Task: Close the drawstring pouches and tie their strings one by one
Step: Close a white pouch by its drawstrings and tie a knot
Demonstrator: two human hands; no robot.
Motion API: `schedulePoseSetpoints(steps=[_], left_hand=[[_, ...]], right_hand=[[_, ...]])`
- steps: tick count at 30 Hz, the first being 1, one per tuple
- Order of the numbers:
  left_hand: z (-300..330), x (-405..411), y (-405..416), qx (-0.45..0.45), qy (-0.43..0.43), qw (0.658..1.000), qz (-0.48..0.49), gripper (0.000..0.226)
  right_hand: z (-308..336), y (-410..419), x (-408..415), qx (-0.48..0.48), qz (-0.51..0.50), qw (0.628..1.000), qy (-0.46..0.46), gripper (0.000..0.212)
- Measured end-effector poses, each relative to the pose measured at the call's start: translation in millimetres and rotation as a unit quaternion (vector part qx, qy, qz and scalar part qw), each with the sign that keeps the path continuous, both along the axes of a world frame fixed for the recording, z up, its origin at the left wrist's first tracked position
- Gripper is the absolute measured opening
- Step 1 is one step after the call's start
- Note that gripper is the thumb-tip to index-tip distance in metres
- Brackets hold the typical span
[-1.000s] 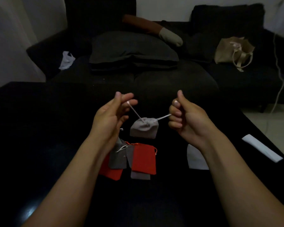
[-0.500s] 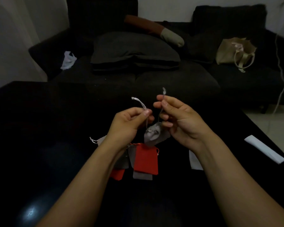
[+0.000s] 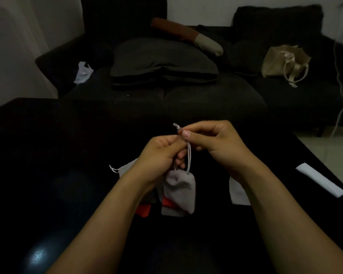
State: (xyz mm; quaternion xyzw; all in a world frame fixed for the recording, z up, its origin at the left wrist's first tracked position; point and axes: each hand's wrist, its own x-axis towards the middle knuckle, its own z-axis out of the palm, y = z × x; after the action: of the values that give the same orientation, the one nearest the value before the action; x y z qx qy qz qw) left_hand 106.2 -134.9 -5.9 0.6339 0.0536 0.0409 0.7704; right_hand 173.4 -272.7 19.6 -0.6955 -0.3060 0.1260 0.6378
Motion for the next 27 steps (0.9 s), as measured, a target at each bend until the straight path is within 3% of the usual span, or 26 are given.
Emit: schedulePoseSetpoints(steps=[5,9,15,19,22,27], left_hand=[[2,2,-1,-0.044,0.059,0.997,-0.013,0.029],[-2,1,-7,0.042,0.029,0.999,0.01,0.029],[-3,5,-1,-0.015,0.038,0.995,0.086,0.025],[-4,5,5,-0.048,0.028,0.993,0.106,0.016],[-2,2,8,-0.033,0.016,0.997,0.067,0.013],[6,-6,18,0.015,0.014,1.0,0.005,0.017]], right_hand=[[-6,2,1,0.009,-0.035,0.996,0.083,0.015],[-6,1,1,-0.036,-0.021,0.994,0.097,0.018],[2,-4,7,-0.043,-0.084,0.991,0.094,0.028],[3,-3,-1,-0.095,-0.006,0.985,0.145,0.036],[-4,-3,-3,-0.143,0.073,0.975,0.151,0.02],[-9,-7,3,-0.152,0.068,0.973,0.162,0.009]])
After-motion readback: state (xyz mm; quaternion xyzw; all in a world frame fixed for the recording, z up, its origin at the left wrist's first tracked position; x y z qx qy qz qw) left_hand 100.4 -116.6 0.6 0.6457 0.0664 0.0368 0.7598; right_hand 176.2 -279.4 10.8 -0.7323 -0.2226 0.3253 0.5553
